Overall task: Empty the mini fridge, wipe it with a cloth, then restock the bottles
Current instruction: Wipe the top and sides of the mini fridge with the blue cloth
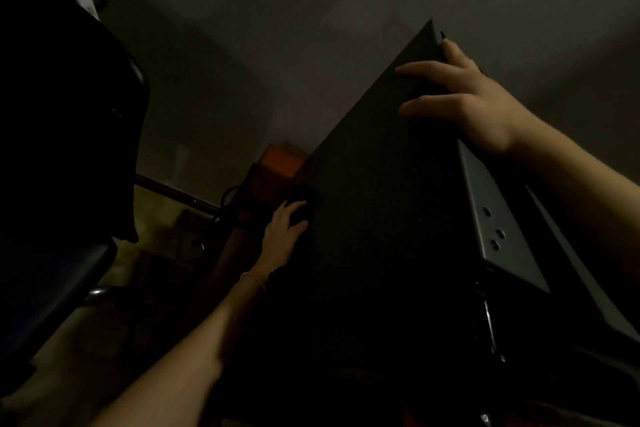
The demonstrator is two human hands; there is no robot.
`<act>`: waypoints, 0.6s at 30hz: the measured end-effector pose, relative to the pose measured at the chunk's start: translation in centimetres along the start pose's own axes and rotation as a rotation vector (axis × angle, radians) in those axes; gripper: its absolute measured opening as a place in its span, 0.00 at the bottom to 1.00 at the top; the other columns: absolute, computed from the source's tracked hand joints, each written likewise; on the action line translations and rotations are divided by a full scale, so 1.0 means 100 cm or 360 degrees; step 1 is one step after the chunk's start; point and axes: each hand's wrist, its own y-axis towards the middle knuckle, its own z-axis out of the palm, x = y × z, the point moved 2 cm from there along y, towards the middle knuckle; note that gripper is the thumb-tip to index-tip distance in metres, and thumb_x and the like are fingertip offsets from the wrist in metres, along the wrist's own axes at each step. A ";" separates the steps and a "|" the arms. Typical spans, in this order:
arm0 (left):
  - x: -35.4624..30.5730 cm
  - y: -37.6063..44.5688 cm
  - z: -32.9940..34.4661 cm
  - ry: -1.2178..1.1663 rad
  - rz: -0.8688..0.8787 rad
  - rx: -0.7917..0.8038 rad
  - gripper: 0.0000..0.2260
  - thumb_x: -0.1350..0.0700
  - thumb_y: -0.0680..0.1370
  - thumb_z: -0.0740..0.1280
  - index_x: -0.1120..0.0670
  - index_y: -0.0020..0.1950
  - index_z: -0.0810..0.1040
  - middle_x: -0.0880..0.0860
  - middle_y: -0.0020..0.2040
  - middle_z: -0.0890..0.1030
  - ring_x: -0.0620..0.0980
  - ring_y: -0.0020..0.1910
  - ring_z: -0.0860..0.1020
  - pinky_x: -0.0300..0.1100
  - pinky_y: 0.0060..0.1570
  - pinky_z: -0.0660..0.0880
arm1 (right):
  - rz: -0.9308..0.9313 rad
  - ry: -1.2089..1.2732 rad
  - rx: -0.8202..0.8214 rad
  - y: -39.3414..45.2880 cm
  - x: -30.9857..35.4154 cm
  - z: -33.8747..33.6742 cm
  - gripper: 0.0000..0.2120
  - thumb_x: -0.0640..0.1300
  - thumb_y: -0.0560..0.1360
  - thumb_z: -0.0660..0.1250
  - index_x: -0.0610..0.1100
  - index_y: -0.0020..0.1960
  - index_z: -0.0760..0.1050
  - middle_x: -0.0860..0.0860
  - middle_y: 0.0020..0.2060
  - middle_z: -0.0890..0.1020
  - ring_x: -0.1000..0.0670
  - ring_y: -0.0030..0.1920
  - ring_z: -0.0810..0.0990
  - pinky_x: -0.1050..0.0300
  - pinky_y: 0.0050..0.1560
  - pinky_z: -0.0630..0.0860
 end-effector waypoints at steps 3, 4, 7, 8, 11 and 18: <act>-0.011 -0.042 -0.001 -0.0018 0.0043 -0.0017 0.18 0.59 0.82 0.62 0.49 0.71 0.67 0.56 0.78 0.57 0.53 0.78 0.52 0.48 0.74 0.52 | 0.0009 -0.0063 -0.0025 0.000 -0.002 -0.001 0.29 0.59 0.74 0.66 0.64 0.74 0.65 0.48 0.81 0.45 0.42 0.80 0.44 0.32 0.76 0.45; -0.017 -0.059 -0.001 -0.0035 0.0081 -0.0016 0.17 0.59 0.82 0.62 0.45 0.69 0.67 0.56 0.78 0.57 0.52 0.78 0.52 0.48 0.74 0.52 | 0.0009 -0.0083 -0.0032 -0.001 -0.002 -0.001 0.28 0.58 0.75 0.66 0.64 0.74 0.65 0.47 0.81 0.45 0.42 0.80 0.44 0.32 0.76 0.45; -0.044 -0.104 -0.001 -0.0079 0.0246 -0.0028 0.16 0.57 0.82 0.61 0.35 0.59 0.64 0.49 0.76 0.58 0.50 0.77 0.53 0.43 0.70 0.52 | -0.0030 -0.0074 -0.0043 -0.005 -0.004 0.000 0.25 0.56 0.77 0.65 0.63 0.73 0.66 0.45 0.81 0.45 0.41 0.80 0.43 0.34 0.77 0.46; -0.057 -0.117 -0.001 -0.0093 0.0308 -0.0032 0.16 0.55 0.82 0.61 0.32 0.57 0.63 0.44 0.73 0.59 0.49 0.76 0.54 0.42 0.69 0.52 | -0.0039 -0.0062 -0.0042 -0.006 -0.005 0.000 0.25 0.56 0.77 0.65 0.63 0.73 0.66 0.45 0.81 0.45 0.41 0.80 0.43 0.34 0.77 0.46; -0.108 -0.154 -0.001 -0.0158 0.0564 -0.0055 0.11 0.42 0.78 0.60 0.30 0.58 0.63 0.29 0.65 0.58 0.32 0.69 0.56 0.39 0.68 0.56 | -0.0065 -0.0053 -0.0046 -0.008 -0.006 0.001 0.24 0.57 0.78 0.64 0.64 0.73 0.66 0.45 0.81 0.45 0.41 0.80 0.43 0.35 0.77 0.45; -0.200 -0.181 0.003 -0.0329 0.0923 0.0009 0.16 0.36 0.72 0.56 0.30 0.60 0.68 0.42 0.71 0.64 0.39 0.72 0.60 0.49 0.73 0.57 | -0.0292 -0.0007 -0.0018 -0.003 -0.014 0.009 0.27 0.71 0.64 0.57 0.67 0.60 0.75 0.48 0.80 0.57 0.45 0.80 0.48 0.33 0.76 0.48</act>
